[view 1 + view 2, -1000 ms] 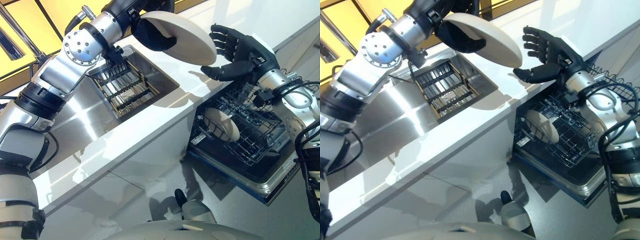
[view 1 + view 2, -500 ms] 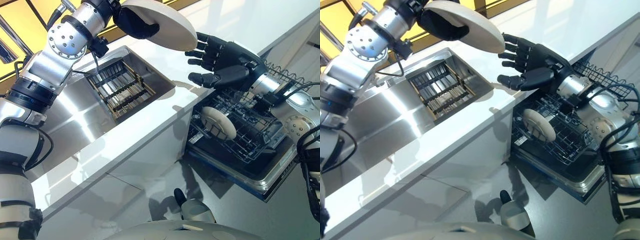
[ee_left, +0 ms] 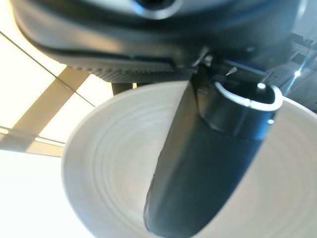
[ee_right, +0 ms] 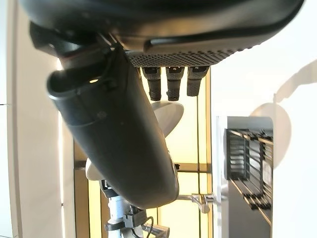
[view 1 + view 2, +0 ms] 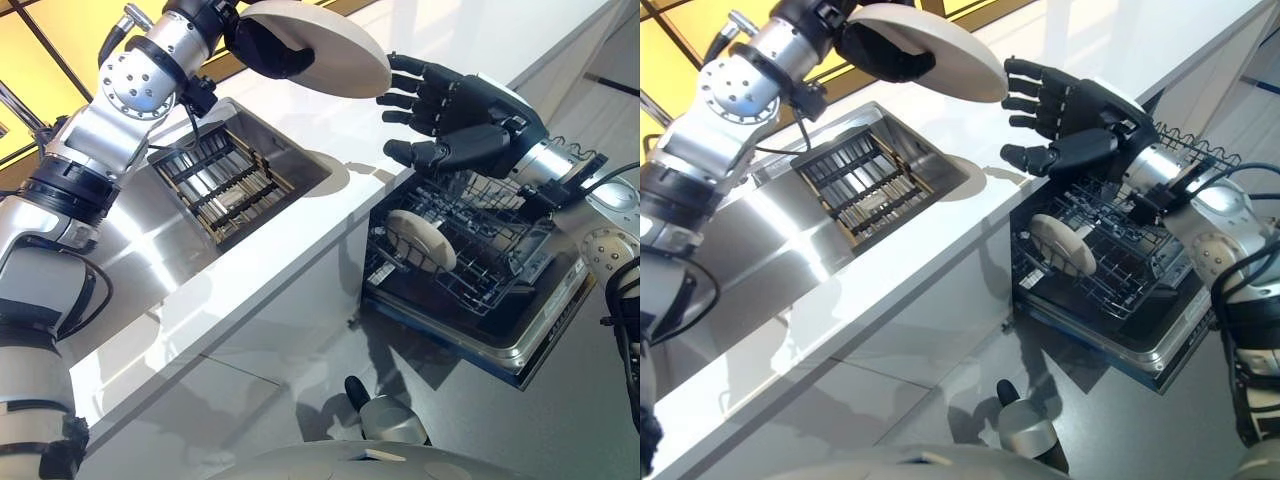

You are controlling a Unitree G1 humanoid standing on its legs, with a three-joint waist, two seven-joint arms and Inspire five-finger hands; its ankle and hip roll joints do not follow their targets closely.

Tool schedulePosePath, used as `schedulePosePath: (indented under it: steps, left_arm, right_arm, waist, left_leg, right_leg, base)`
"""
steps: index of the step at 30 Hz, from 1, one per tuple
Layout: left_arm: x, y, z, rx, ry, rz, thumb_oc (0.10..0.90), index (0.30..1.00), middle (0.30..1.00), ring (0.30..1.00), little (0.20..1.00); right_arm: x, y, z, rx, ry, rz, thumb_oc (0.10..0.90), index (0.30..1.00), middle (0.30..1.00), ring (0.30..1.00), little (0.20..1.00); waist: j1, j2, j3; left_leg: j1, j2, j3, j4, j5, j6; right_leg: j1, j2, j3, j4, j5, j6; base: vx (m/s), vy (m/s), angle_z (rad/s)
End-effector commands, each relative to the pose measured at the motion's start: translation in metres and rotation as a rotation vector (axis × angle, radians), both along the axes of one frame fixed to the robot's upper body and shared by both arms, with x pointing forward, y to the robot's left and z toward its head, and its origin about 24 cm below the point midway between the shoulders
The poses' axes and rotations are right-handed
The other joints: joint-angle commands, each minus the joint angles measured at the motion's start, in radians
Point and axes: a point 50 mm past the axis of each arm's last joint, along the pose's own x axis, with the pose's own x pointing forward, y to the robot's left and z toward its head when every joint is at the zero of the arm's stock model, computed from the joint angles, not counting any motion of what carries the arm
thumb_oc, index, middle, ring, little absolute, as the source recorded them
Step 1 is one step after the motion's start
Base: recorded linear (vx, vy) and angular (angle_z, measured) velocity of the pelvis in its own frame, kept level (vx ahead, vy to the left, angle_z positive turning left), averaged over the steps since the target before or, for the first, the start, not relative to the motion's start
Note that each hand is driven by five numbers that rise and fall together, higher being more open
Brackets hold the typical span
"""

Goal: Pick up plates and place into dishwasher.

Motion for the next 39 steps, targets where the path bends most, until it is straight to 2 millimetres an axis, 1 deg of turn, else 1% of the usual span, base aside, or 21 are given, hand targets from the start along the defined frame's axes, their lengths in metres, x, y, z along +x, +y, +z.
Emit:
schedulePosePath:
  steps: [1, 6, 9, 10, 12, 13, 21, 25, 27, 28, 29, 30, 33, 39]
  left_arm:
    - [-0.007, 0.012, 0.04, -0.111, -0.114, 0.012, 0.1, 0.3, 0.3, 0.3, 0.2]
    - [-0.003, 0.005, 0.028, -0.148, -0.063, -0.035, 0.1, 0.3, 0.3, 0.3, 0.2]
    - [-0.002, 0.001, 0.024, -0.161, -0.045, -0.06, 0.1, 0.3, 0.3, 0.3, 0.2]
    - [-0.001, -0.006, 0.019, -0.174, -0.033, -0.083, 0.1, 0.3, 0.3, 0.3, 0.2]
    - [-0.001, -0.011, 0.013, -0.18, -0.019, -0.099, 0.1, 0.3, 0.3, 0.3, 0.2]
    - [-0.001, -0.011, 0.012, -0.182, -0.017, -0.101, 0.1, 0.3, 0.3, 0.3, 0.2]
    - [0.004, -0.033, -0.004, -0.23, 0.041, -0.163, 0.1, 0.3, 0.3, 0.3, 0.2]
    - [0.006, -0.034, -0.015, -0.265, 0.073, -0.183, 0.1, 0.3, 0.3, 0.3, 0.2]
    - [0.007, -0.034, -0.017, -0.274, 0.078, -0.189, 0.1, 0.3, 0.3, 0.3, 0.2]
    - [0.008, -0.037, -0.019, -0.29, 0.089, -0.202, 0.1, 0.3, 0.3, 0.3, 0.2]
    - [0.008, -0.039, -0.02, -0.293, 0.092, -0.204, 0.1, 0.3, 0.3, 0.3, 0.2]
    - [0.008, -0.04, -0.02, -0.294, 0.092, -0.205, 0.1, 0.3, 0.3, 0.3, 0.2]
    - [0.01, -0.045, -0.021, -0.298, 0.087, -0.209, 0.1, 0.3, 0.3, 0.3, 0.2]
    - [0.009, -0.044, -0.018, -0.3, 0.07, -0.205, 0.1, 0.3, 0.3, 0.3, 0.2]
  right_arm:
    - [-0.012, -0.004, 0.062, 0.068, -0.326, -0.022, 0.8, 0.9, 0.9, 0.9, 0.9]
    - [-0.01, -0.005, 0.071, 0.013, -0.404, -0.125, 0.8, 0.9, 0.9, 0.9, 0.9]
    - [-0.008, -0.004, 0.072, -0.009, -0.421, -0.147, 0.8, 0.9, 0.9, 0.9, 0.9]
    - [-0.006, -0.001, 0.072, -0.009, -0.42, -0.143, 0.8, 0.9, 0.9, 0.9, 0.9]
    - [-0.004, 0.002, 0.071, -0.008, -0.419, -0.145, 0.8, 0.9, 0.9, 0.9, 0.9]
    - [-0.004, 0.003, 0.071, -0.009, -0.418, -0.146, 0.8, 0.9, 0.9, 0.9, 0.9]
    - [0.008, 0.022, 0.069, 0.009, -0.406, -0.15, 0.8, 0.9, 0.9, 0.9, 0.9]
    - [0.011, 0.03, 0.067, 0.024, -0.388, -0.127, 0.8, 0.9, 0.9, 0.9, 0.9]
    - [0.011, 0.031, 0.066, 0.024, -0.383, -0.121, 0.8, 0.9, 0.9, 0.9, 0.9]
    - [0.013, 0.035, 0.064, 0.023, -0.374, -0.109, 0.723, 0.834, 0.834, 0.834, 0.823]
    - [0.014, 0.036, 0.064, 0.021, -0.372, -0.107, 0.3, 0.472, 0.472, 0.472, 0.4]
    - [0.014, 0.037, 0.063, 0.016, -0.369, -0.104, 0.1, 0.3, 0.3, 0.3, 0.2]
    - [0.018, 0.043, 0.057, -0.029, -0.344, -0.091, 0.1, 0.3, 0.3, 0.3, 0.2]
    - [0.02, 0.036, 0.056, -0.051, -0.327, -0.11, 0.1, 0.3, 0.3, 0.3, 0.2]
  waist:
    - [0.025, -0.035, -0.203]
    - [0.027, -0.038, -0.204]
    - [0.028, -0.04, -0.205]
    - [0.03, -0.042, -0.203]
    - [0.033, -0.044, -0.202]
    - [0.032, -0.044, -0.203]
    - [0.04, -0.054, -0.2]
    - [0.041, -0.055, -0.199]
    - [0.041, -0.055, -0.198]
    - [0.042, -0.057, -0.199]
    - [0.041, -0.058, -0.2]
    - [0.041, -0.058, -0.2]
    - [0.039, -0.062, -0.202]
    - [0.035, -0.065, -0.201]
  left_leg:
    - [-0.059, -0.007, -0.01, 0.005, 0.031, 0.032]
    - [-0.059, -0.009, -0.017, 0.005, 0.03, 0.035]
    - [-0.059, -0.009, -0.019, 0.005, 0.03, 0.036]
    - [-0.06, -0.01, -0.022, 0.005, 0.03, 0.037]
    - [-0.06, -0.009, -0.024, 0.005, 0.03, 0.037]
    - [-0.06, -0.009, -0.024, 0.005, 0.03, 0.037]
    - [-0.06, -0.007, -0.029, 0.005, 0.031, 0.04]
    - [-0.059, -0.006, -0.029, 0.005, 0.032, 0.04]
    - [-0.058, -0.006, -0.029, 0.005, 0.031, 0.039]
    - [-0.059, -0.005, -0.029, 0.005, 0.032, 0.04]
    - [-0.06, -0.005, -0.028, 0.005, 0.033, 0.039]
    - [-0.06, -0.005, -0.028, 0.005, 0.033, 0.039]
    - [-0.061, -0.003, -0.023, 0.005, 0.034, 0.039]
    - [-0.06, 0.0, -0.02, 0.005, 0.034, 0.038]
  right_leg:
    - [0.061, -0.006, -0.019, 0.008, -0.047, 0.068]
    - [0.062, -0.006, -0.018, 0.008, -0.047, 0.066]
    - [0.063, -0.005, -0.017, 0.007, -0.046, 0.065]
    - [0.063, -0.004, -0.017, 0.007, -0.046, 0.063]
    - [0.065, -0.004, -0.017, 0.007, -0.047, 0.062]
    - [0.065, -0.004, -0.017, 0.007, -0.047, 0.062]
    - [0.067, -0.003, -0.018, 0.006, -0.046, 0.057]
    - [0.069, -0.001, -0.016, 0.006, -0.047, 0.054]
    - [0.069, -0.001, -0.016, 0.006, -0.047, 0.054]
    - [0.069, -0.002, -0.017, 0.005, -0.047, 0.053]
    - [0.069, -0.002, -0.016, 0.005, -0.047, 0.054]
    - [0.068, -0.002, -0.016, 0.005, -0.047, 0.054]
    - [0.066, -0.001, -0.016, 0.005, -0.046, 0.053]
    - [0.066, 0.001, -0.015, 0.005, -0.047, 0.052]
  base:
    - [0.0, 0.0, 0.0]
    - [0.0, 0.0, 0.0]
    - [0.0, 0.0, 0.0]
    - [0.0, 0.0, 0.0]
    - [0.0, 0.0, 0.0]
    - [0.0, 0.0, 0.0]
    - [0.0, 0.0, 0.0]
    - [0.0, 0.0, 0.0]
    - [0.0, 0.0, 0.0]
    - [0.0, 0.0, 0.0]
    - [0.0, 0.0, 0.0]
    - [0.0, 0.0, 0.0]
    - [0.0, 0.0, 0.0]
    - [0.0, -0.002, 0.01]
